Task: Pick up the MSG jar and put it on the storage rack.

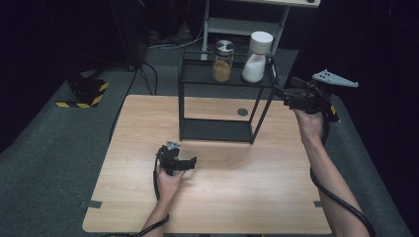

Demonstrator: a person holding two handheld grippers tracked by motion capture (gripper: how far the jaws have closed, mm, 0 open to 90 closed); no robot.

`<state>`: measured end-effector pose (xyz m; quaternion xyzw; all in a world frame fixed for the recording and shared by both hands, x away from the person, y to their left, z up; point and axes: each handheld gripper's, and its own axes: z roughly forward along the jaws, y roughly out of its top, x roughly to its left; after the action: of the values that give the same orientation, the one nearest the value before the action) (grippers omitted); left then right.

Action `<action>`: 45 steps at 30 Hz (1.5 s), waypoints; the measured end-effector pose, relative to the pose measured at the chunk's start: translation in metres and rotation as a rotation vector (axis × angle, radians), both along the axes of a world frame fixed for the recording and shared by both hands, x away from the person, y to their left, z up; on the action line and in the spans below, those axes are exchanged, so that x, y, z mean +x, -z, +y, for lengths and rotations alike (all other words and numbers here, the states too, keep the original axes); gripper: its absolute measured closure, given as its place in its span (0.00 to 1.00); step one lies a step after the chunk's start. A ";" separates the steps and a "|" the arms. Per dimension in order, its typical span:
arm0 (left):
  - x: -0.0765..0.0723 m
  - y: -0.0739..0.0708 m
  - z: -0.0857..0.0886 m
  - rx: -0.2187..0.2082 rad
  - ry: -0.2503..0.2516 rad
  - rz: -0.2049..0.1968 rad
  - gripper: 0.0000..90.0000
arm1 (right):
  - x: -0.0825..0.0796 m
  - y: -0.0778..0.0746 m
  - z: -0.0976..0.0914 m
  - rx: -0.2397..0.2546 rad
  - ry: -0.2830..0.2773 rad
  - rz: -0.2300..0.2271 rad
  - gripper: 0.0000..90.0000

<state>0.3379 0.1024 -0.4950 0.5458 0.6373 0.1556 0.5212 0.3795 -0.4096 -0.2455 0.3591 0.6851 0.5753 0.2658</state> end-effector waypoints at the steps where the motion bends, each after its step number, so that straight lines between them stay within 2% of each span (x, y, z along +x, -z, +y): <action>1: 0.000 0.000 0.000 0.000 0.000 0.000 0.01 | -0.001 0.003 -0.001 -0.002 0.001 -0.001 0.15; 5: 0.000 0.000 0.000 0.001 0.000 0.000 0.01 | -0.006 0.015 -0.006 -0.001 -0.003 0.015 0.15; 9: 0.000 0.000 0.000 0.001 -0.001 0.000 0.01 | -0.012 0.026 -0.007 -0.029 -0.009 0.022 0.15; 13: 0.000 0.000 0.000 0.000 0.000 0.000 0.01 | -0.017 0.041 -0.010 -0.023 -0.016 0.037 0.15; 18: 0.000 0.000 0.001 0.000 0.003 0.003 0.01 | -0.027 0.076 -0.010 -0.031 0.003 0.067 0.15; 25: 0.000 0.000 0.001 -0.004 0.002 0.002 0.01 | -0.038 0.133 -0.013 -0.019 0.038 0.151 0.14; 28: 0.000 0.000 0.001 0.001 0.003 0.002 0.01 | -0.043 0.152 -0.012 -0.036 0.048 0.179 0.14; 38: 0.000 0.000 0.000 0.004 0.002 0.001 0.01 | -0.048 0.197 -0.005 -0.051 0.075 0.249 0.14; 42: 0.000 0.000 0.000 0.004 0.001 0.001 0.01 | -0.049 0.212 -0.005 -0.019 0.073 0.267 0.13; 45: 0.000 0.000 0.000 0.003 0.000 0.001 0.01 | -0.049 0.217 -0.003 -0.019 0.072 0.281 0.13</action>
<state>0.3375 0.1022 -0.4948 0.5469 0.6371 0.1565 0.5202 0.3309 -0.4125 -0.4629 0.4578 0.7077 0.5030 0.1910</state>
